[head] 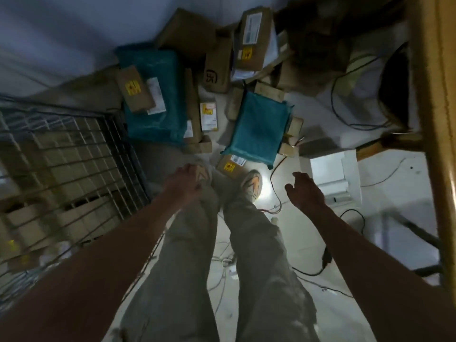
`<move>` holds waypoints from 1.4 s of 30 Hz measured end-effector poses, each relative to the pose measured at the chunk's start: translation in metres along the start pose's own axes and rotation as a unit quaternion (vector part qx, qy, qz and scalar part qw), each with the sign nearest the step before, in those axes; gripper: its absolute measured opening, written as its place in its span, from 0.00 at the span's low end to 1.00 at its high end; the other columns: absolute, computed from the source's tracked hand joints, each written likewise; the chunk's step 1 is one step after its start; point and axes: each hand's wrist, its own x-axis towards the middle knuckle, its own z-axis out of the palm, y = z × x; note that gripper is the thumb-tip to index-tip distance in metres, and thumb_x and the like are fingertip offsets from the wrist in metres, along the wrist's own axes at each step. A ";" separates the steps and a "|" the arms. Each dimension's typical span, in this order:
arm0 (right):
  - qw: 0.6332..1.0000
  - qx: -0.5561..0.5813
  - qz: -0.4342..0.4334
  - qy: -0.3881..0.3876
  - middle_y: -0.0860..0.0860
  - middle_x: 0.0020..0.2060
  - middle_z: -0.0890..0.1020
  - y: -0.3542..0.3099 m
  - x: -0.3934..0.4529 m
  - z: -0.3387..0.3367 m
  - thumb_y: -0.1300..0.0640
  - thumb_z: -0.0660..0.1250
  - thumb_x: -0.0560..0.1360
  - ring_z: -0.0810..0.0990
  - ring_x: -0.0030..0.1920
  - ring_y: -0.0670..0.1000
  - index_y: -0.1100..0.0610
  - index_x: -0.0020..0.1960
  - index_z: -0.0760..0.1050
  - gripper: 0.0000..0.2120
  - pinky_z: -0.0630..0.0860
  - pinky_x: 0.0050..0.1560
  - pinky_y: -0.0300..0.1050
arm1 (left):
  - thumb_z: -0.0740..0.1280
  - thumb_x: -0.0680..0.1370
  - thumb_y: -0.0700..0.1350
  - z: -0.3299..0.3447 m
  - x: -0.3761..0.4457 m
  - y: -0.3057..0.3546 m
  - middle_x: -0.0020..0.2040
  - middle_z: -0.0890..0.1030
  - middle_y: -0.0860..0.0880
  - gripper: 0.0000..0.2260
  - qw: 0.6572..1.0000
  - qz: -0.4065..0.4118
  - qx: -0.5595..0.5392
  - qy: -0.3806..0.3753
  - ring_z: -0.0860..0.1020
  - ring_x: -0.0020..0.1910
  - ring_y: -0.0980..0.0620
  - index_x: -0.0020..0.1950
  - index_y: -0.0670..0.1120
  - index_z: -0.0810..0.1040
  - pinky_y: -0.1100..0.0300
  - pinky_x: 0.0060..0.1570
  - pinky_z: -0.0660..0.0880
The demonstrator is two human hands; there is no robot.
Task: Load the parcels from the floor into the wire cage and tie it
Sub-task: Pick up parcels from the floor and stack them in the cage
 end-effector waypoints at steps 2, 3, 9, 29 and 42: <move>1.000 0.000 0.015 0.018 0.58 0.72 0.71 0.005 0.051 0.016 0.52 0.60 0.80 0.71 0.70 0.61 0.57 0.76 0.64 0.25 0.71 0.66 0.57 | 0.67 0.80 0.52 0.018 0.055 -0.006 0.74 0.68 0.41 0.31 1.000 0.007 0.002 0.014 0.72 0.68 0.40 0.78 0.42 0.60 0.44 0.62 0.74; 0.999 0.002 0.023 0.028 0.57 0.72 0.70 0.005 0.078 0.024 0.52 0.61 0.81 0.70 0.71 0.61 0.57 0.77 0.64 0.26 0.71 0.66 0.57 | 0.67 0.80 0.51 0.026 0.083 -0.010 0.74 0.69 0.41 0.31 1.000 0.014 0.004 0.018 0.72 0.68 0.40 0.79 0.42 0.60 0.44 0.62 0.74; 0.997 -0.051 0.000 0.064 0.60 0.72 0.69 0.018 0.213 0.088 0.51 0.70 0.76 0.72 0.68 0.65 0.56 0.78 0.60 0.35 0.73 0.62 0.60 | 0.70 0.77 0.48 0.096 0.226 -0.026 0.78 0.67 0.40 0.33 0.994 0.072 0.066 0.042 0.74 0.68 0.37 0.79 0.43 0.63 0.44 0.59 0.77; 0.952 0.066 0.246 0.172 0.57 0.58 0.81 0.043 0.238 0.066 0.26 0.69 0.60 0.81 0.57 0.62 0.53 0.67 0.70 0.45 0.80 0.54 0.60 | 0.73 0.74 0.55 0.067 0.245 -0.021 0.61 0.79 0.43 0.27 0.990 0.034 0.054 0.129 0.81 0.56 0.40 0.70 0.48 0.71 0.49 0.48 0.79; 0.882 0.464 0.021 -0.077 0.56 0.53 0.84 -0.171 -0.101 -0.108 0.39 0.78 0.60 0.84 0.47 0.55 0.54 0.64 0.77 0.36 0.83 0.50 0.54 | 0.78 0.75 0.44 -0.181 -0.098 -0.017 0.57 0.78 0.48 0.27 0.748 -0.080 -0.654 0.076 0.80 0.51 0.52 0.69 0.47 0.68 0.60 0.47 0.77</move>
